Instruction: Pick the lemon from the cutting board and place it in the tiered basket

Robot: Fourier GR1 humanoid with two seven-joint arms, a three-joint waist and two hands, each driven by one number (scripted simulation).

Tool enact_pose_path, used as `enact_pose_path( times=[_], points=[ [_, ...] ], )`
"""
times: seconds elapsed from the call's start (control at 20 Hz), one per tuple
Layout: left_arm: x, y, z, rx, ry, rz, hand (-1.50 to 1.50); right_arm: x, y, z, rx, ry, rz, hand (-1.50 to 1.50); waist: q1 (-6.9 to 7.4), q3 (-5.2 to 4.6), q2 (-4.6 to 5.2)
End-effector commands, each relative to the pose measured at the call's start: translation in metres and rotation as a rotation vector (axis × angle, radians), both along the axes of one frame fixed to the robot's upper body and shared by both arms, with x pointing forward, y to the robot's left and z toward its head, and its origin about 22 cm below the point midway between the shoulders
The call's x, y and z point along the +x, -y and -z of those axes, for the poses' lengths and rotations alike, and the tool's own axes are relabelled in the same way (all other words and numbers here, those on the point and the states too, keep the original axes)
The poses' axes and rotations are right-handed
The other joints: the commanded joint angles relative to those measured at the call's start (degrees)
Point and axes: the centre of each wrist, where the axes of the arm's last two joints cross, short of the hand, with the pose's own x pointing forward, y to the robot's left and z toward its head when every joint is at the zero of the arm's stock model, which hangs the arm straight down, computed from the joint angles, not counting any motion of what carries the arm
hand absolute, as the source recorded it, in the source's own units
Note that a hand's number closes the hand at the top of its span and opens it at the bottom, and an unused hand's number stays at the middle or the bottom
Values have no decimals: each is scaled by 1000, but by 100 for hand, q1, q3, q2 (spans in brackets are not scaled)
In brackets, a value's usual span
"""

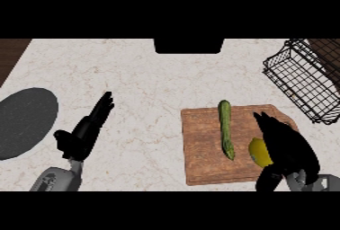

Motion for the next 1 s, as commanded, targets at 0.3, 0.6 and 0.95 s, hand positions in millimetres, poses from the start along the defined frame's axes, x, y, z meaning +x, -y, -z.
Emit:
enact_pose_path(
  times=[0.3, 0.6, 0.95],
  points=[
    [5, -4, 12, 4, 6, -7, 0, -1, 33, 27, -65, -66, 146, -150, -32, 1, 8],
    [-4, -7, 14, -4, -6, 0, 0, 0, 10, 66, -31, -82, 142, -150, 6, 2, 8],
    [6, 6, 15, 3, 0, -1, 0, -1, 12, 79, -21, -75, 130, -150, -9, 2, 6]
  ],
)
